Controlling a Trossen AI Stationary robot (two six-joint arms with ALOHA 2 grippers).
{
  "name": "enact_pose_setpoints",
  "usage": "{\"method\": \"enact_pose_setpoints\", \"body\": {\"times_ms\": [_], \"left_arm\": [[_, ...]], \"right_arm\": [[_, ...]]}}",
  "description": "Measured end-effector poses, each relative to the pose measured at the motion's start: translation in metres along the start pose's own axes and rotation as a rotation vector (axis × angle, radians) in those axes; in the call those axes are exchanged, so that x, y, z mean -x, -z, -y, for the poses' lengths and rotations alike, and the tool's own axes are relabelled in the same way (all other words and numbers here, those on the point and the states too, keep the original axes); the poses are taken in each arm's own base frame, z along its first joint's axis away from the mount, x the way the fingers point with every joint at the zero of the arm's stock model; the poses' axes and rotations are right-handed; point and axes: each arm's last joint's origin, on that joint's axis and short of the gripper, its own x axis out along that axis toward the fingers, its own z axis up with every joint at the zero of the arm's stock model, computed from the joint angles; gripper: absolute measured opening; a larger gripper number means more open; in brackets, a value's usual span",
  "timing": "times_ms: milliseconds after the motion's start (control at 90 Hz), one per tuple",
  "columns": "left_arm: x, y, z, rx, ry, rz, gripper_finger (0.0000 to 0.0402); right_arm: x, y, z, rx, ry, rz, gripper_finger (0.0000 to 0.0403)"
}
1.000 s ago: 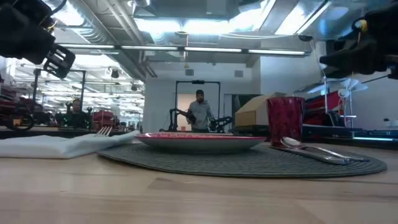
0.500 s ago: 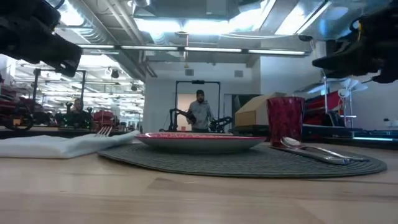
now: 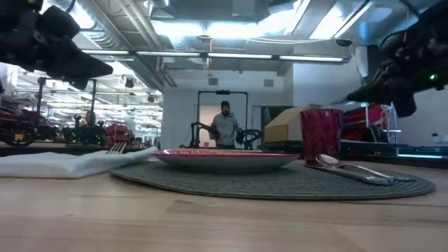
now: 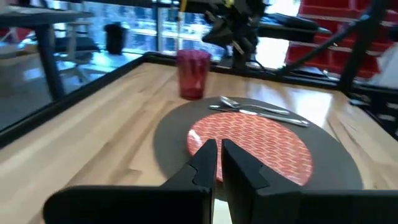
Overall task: Set table place
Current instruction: Return to Home Position
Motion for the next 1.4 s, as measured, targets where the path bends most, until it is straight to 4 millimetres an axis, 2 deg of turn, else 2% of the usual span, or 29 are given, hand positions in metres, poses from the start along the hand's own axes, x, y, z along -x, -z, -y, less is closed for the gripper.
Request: {"method": "enact_pose_setpoints", "body": {"times_ms": [222, 400, 511, 678, 778, 956, 1178, 1400], "left_arm": [[0.0, 0.0, -0.004, 0.01, -0.041, 0.003, 0.0005], [-0.001, -0.002, -0.004, -0.023, -0.041, 0.031, 0.0005], [-0.001, -0.003, -0.004, -0.046, -0.04, 0.041, 0.0005], [-0.001, -0.002, -0.004, -0.018, -0.041, 0.026, 0.0005], [-0.001, -0.002, -0.004, 0.011, -0.041, 0.028, 0.0005], [0.0, -0.007, -0.004, 0.019, -0.071, 0.076, 0.0005], [0.0, -0.008, -0.007, 0.077, -0.158, 0.096, 0.0005], [0.0, -0.008, -0.007, 0.163, -0.158, 0.105, 0.0005]], "right_arm": [[-0.006, 0.003, -0.006, 0.005, -0.028, -0.061, 0.0], [0.003, -0.014, -0.006, 0.078, -0.196, 0.201, 0.0], [0.011, -0.014, -0.006, 0.076, -0.306, 0.285, 0.0], [0.025, -0.013, 0.003, 0.059, -0.327, 0.393, 0.0], [0.024, -0.01, 0.005, 0.084, -0.289, 0.305, 0.0], [0.024, -0.004, 0.008, 0.028, -0.18, 0.162, 0.0], [0.024, -0.003, 0.008, 0.025, -0.168, 0.152, 0.0], [0.024, -0.003, 0.008, 0.021, -0.169, 0.151, 0.0]]}}
